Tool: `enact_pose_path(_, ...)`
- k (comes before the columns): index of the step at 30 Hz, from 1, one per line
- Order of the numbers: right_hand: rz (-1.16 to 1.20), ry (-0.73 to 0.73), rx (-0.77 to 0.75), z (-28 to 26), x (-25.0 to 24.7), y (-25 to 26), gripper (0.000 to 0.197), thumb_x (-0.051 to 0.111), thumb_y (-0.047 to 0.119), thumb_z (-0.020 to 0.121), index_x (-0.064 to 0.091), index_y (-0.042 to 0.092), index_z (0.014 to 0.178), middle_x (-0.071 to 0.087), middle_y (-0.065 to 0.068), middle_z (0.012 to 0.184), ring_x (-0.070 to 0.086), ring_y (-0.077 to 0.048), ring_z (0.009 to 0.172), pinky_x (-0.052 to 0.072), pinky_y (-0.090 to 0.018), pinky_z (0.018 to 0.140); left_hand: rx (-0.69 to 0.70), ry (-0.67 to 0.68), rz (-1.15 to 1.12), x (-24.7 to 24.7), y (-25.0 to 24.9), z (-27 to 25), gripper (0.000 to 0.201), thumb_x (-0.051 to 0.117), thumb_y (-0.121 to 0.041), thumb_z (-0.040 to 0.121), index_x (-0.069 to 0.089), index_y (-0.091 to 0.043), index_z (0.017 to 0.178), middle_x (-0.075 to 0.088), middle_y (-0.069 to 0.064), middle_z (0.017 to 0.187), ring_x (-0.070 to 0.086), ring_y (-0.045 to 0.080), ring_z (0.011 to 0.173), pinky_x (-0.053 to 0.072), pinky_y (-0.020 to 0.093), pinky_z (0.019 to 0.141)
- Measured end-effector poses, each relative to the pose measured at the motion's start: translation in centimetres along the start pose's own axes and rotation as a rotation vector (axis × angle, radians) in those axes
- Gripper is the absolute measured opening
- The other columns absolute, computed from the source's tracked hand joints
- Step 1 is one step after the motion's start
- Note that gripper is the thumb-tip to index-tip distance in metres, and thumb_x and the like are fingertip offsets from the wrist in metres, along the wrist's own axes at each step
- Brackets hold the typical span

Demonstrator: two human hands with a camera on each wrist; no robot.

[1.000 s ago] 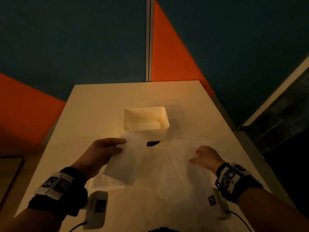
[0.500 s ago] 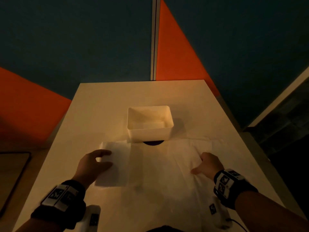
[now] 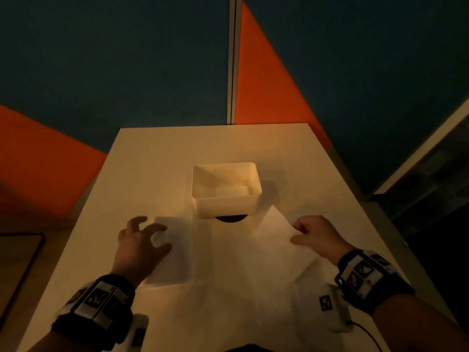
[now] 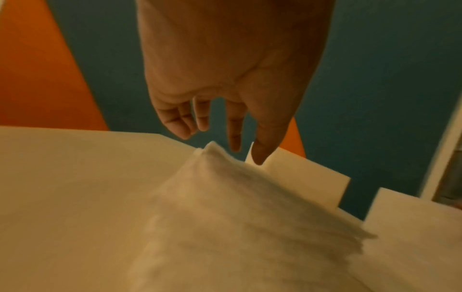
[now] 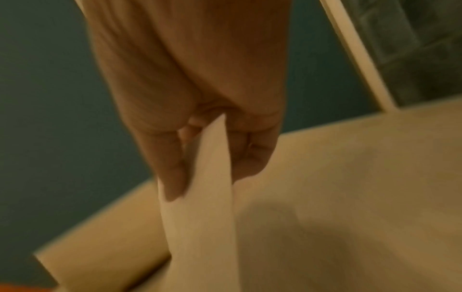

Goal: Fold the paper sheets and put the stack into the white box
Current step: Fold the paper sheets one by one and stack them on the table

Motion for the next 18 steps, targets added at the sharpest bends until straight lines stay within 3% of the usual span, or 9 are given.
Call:
enact_pose_path(2, 0.108, 0.028, -0.096, -0.8, -1.3, 2.8, 0.009, 0.073, 0.006, 0.076, 0.066, 0.011, 0.073, 0.067, -0.006, 0.078, 0.064, -0.018, 0.075, 0.051, -0.032, 0.072, 0.121, -0.024, -0.048, -0.5, -2.2, 0.0, 0.039, 0.076, -0.032, 0.074, 0.064, -0.031, 0.111, 0.044, 0.007, 0.136, 0.044, 0.030, 0.120, 0.038, 0.043, 0.099)
enact_pose_path(4, 0.183, 0.071, -0.184, -1.6, -2.5, 5.4, 0.004, 0.072, 0.005, 0.078, 0.070, 0.007, 0.081, 0.071, -0.008, 0.083, 0.067, -0.016, 0.077, 0.054, -0.029, 0.073, 0.240, 0.032, -0.238, -0.9, -4.9, 0.0, 0.044, 0.076, -0.031, 0.075, 0.056, -0.040, 0.113, 0.048, -0.006, 0.130, 0.048, 0.013, 0.113, 0.042, 0.035, 0.098)
enact_pose_path(6, 0.247, 0.125, -0.247, -2.5, -3.4, 7.8, 0.007, 0.073, 0.005, 0.078, 0.071, 0.008, 0.084, 0.072, -0.005, 0.083, 0.068, -0.012, 0.075, 0.054, -0.022, 0.069, 0.281, 0.190, -0.471, -1.0, -7.7, -0.3, 0.058, 0.080, -0.033, 0.069, 0.049, -0.046, 0.115, 0.050, -0.022, 0.123, 0.048, -0.006, 0.106, 0.041, 0.025, 0.095)
enact_pose_path(8, 0.332, 0.185, -0.297, -3.4, -4.1, 9.8, 0.011, 0.073, 0.002, 0.076, 0.071, 0.009, 0.084, 0.073, -0.001, 0.081, 0.068, -0.008, 0.075, 0.055, -0.018, 0.067, 0.300, 0.353, -0.646, -1.0, -9.9, -0.6, 0.074, 0.082, -0.045, 0.057, 0.044, -0.050, 0.120, 0.053, -0.029, 0.119, 0.048, -0.013, 0.108, 0.038, 0.019, 0.092)
enact_pose_path(10, 0.413, 0.228, -0.338, -4.1, -4.8, 11.3, 0.015, 0.072, -0.003, 0.075, 0.071, 0.009, 0.083, 0.073, 0.002, 0.077, 0.068, -0.007, 0.074, 0.054, -0.018, 0.066, 0.325, 0.483, -0.744, -1.0, -11.6, -0.8, 0.079, 0.077, -0.048, 0.053, 0.041, -0.051, 0.124, 0.059, -0.026, 0.118, 0.051, -0.011, 0.109, 0.039, 0.020, 0.095)
enact_pose_path(11, 0.444, 0.241, -0.355, -4.4, -5.1, 11.9, 0.016, 0.071, -0.004, 0.074, 0.070, 0.010, 0.083, 0.073, 0.002, 0.076, 0.068, -0.008, 0.073, 0.053, -0.018, 0.065, 0.332, 0.544, -0.788, -1.0, -12.2, -0.8, 0.078, 0.077, -0.045, 0.055, 0.044, -0.047, 0.126, 0.060, -0.022, 0.120, 0.054, -0.004, 0.112, 0.041, 0.025, 0.098)
enact_pose_path(14, 0.544, 0.244, -0.384, -5.0, -6.1, 12.9, 0.015, 0.068, -0.004, 0.076, 0.069, 0.010, 0.080, 0.072, -0.001, 0.075, 0.067, -0.012, 0.071, 0.054, -0.021, 0.063, 0.267, 0.692, -0.955, -1.0, -13.3, -1.1, 0.063, 0.076, -0.037, 0.061, 0.060, -0.022, 0.120, 0.068, -0.001, 0.116, 0.063, 0.018, 0.108, 0.051, 0.034, 0.093)
enact_pose_path(17, 0.674, 0.144, -0.364, -4.9, -6.6, 12.9, 0.012, 0.065, -0.003, 0.077, 0.068, 0.007, 0.082, 0.071, 0.000, 0.074, 0.066, -0.011, 0.069, 0.055, -0.020, 0.061, 0.152, 0.656, -1.038, -1.2, -14.1, -1.5, 0.041, 0.077, -0.038, 0.071, 0.071, -0.011, 0.101, 0.072, 0.010, 0.101, 0.068, 0.030, 0.094, 0.054, 0.042, 0.084)
enact_pose_path(18, 0.733, 0.096, -0.340, -4.7, -6.7, 12.7, 0.011, 0.065, 0.000, 0.077, 0.068, 0.008, 0.084, 0.072, 0.001, 0.075, 0.067, -0.011, 0.070, 0.055, -0.021, 0.061, 0.126, 0.619, -1.074, -1.4, -14.3, -1.5, 0.034, 0.073, -0.036, 0.074, 0.072, -0.010, 0.095, 0.073, 0.010, 0.095, 0.069, 0.028, 0.086, 0.056, 0.039, 0.077)
Point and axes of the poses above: each hand's wrist, its own z-axis towards the middle knuckle, its own x-axis out of the palm, y = z × x, the point moved 3 cm from there along z, towards the middle knuckle
